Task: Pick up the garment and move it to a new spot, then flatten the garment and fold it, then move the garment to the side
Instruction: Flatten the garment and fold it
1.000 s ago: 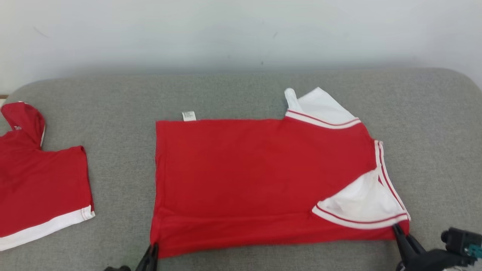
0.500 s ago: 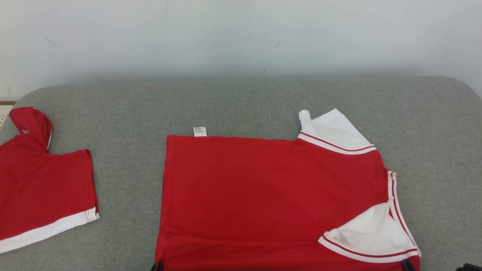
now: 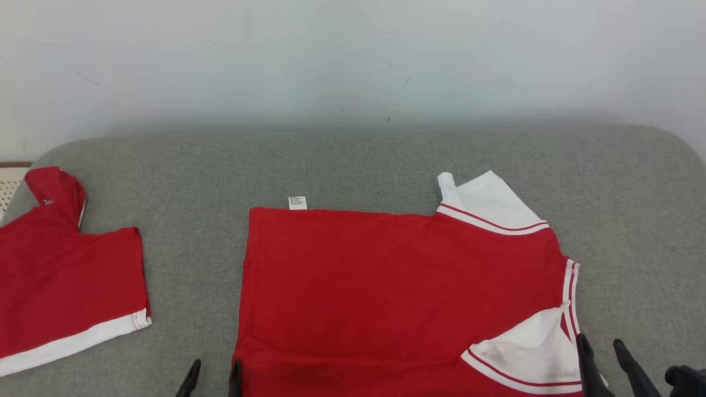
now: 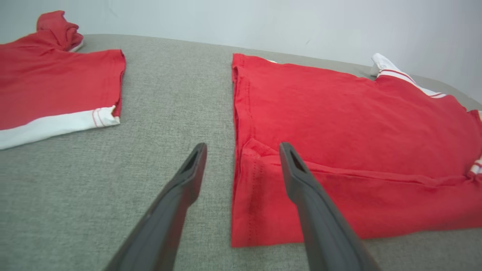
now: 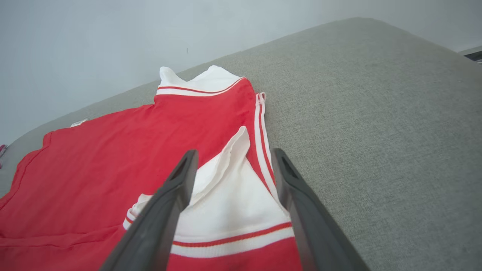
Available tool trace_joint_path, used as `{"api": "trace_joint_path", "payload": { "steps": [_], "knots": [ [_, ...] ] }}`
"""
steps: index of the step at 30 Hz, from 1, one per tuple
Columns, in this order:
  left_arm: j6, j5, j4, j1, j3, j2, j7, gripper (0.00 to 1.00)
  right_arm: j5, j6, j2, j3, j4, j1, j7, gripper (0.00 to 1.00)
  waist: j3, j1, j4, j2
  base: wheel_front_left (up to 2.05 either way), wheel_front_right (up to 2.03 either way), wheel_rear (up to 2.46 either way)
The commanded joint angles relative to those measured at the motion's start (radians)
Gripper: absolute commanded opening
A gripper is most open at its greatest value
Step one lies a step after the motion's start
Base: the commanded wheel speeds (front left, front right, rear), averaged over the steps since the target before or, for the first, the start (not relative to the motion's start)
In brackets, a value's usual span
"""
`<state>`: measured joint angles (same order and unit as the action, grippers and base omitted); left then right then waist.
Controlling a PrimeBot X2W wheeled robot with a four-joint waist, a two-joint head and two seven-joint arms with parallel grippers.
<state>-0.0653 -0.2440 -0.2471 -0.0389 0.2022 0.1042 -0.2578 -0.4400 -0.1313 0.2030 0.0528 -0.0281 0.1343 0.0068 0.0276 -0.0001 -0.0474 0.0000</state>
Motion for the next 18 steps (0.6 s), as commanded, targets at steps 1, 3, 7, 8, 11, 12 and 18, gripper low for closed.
{"api": "trace_joint_path", "payload": {
  "steps": [1, 3, 7, 8, 11, 12, 18],
  "knots": [
    [-0.011, 0.017, 0.033, 0.020, -0.011, -0.001, -0.009, 1.00, 0.020, 0.001, 0.004, 0.012, 0.001, -0.012, -0.023, 1.00, -0.003, 0.0001, 0.004, 0.0000, 0.00, 0.00, 0.00],
    [-0.026, 0.035, 0.078, 0.022, -0.024, -0.006, -0.007, 1.00, 0.045, 0.001, 0.002, 0.023, 0.002, -0.021, -0.055, 1.00, -0.006, 0.0001, 0.010, 0.0000, 0.00, 0.00, 0.00],
    [-0.050, 0.065, 0.142, 0.033, -0.047, -0.019, -0.008, 1.00, 0.097, 0.001, -0.013, 0.030, -0.002, -0.038, -0.113, 1.00, -0.008, 0.0001, 0.022, 0.0000, 0.00, 0.00, 0.00],
    [-0.050, 0.069, 0.152, 0.034, -0.050, -0.023, -0.008, 1.00, 0.109, 0.001, -0.020, 0.027, -0.003, -0.039, -0.131, 1.00, -0.008, 0.0001, 0.025, 0.0000, 0.00, 0.00, 0.00],
    [-0.051, 0.076, 0.168, 0.047, -0.053, -0.031, -0.008, 1.00, 0.141, 0.001, -0.043, 0.022, -0.002, -0.024, -0.168, 1.00, -0.010, 0.0001, 0.034, 0.0000, 0.00, 0.00, 0.00],
    [-0.049, 0.077, 0.170, 0.049, -0.054, -0.033, -0.008, 1.00, 0.150, 0.001, -0.049, 0.020, -0.002, -0.018, -0.174, 1.00, -0.009, 0.0001, 0.035, 0.0000, 0.00, 0.00, 0.00],
    [-0.013, 0.042, 0.160, 0.001, -0.063, -0.041, -0.008, 1.00, 0.178, 0.001, -0.055, 0.028, -0.009, -0.036, -0.180, 1.00, 0.013, 0.0001, 0.025, 0.0000, 0.00, 0.00, 0.00]
  ]
}}
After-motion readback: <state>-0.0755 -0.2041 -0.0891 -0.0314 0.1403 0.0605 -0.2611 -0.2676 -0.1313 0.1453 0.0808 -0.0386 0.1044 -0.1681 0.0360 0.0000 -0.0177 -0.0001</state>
